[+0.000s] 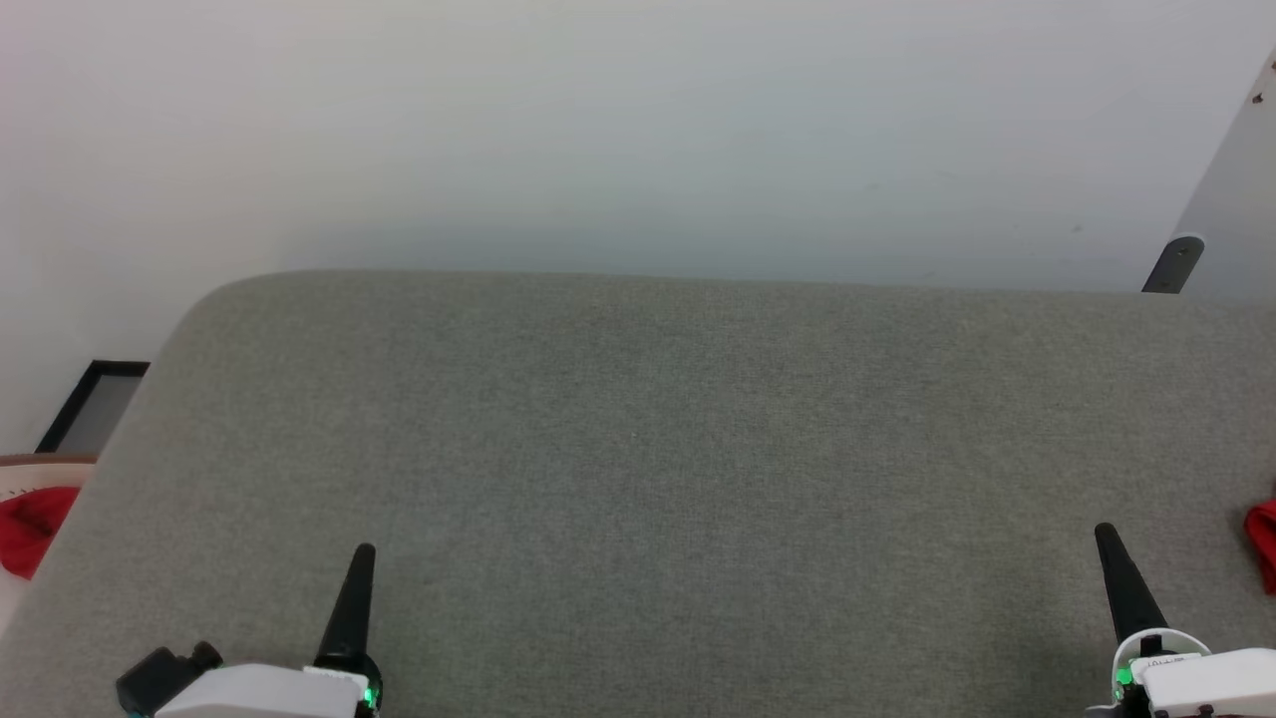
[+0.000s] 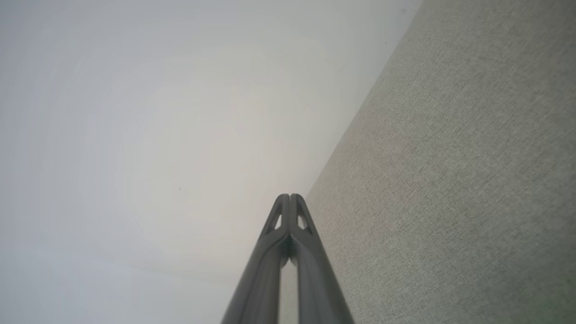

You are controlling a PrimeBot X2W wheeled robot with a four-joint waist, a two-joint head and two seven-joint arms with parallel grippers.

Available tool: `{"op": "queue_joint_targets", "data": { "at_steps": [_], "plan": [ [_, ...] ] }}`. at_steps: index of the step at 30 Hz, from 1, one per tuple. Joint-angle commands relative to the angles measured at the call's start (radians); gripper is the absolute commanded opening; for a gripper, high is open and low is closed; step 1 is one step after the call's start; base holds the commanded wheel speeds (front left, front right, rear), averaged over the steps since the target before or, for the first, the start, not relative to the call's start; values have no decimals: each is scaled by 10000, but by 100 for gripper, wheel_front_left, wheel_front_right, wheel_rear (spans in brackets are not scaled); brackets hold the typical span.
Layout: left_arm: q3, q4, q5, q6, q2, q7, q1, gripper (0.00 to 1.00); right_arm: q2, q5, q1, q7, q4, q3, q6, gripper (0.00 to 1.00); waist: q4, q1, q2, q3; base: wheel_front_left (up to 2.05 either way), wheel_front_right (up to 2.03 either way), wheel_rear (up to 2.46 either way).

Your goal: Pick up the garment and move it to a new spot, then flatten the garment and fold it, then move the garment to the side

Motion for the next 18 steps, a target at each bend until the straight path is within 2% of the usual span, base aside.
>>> {"op": "queue_joint_targets", "data": {
  "at_steps": [1,18],
  "plan": [
    [62,-22,-250,-63,-7,54,-218,0,-3,244,-216,60,7,19,2,0,-4,0,-1,15,0,0,0],
    [189,86,-1489,-82,-84,417,-495,0,49,1519,-529,277,326,33,2,0,-41,0,-1,161,0,0,0]
  ]
}}
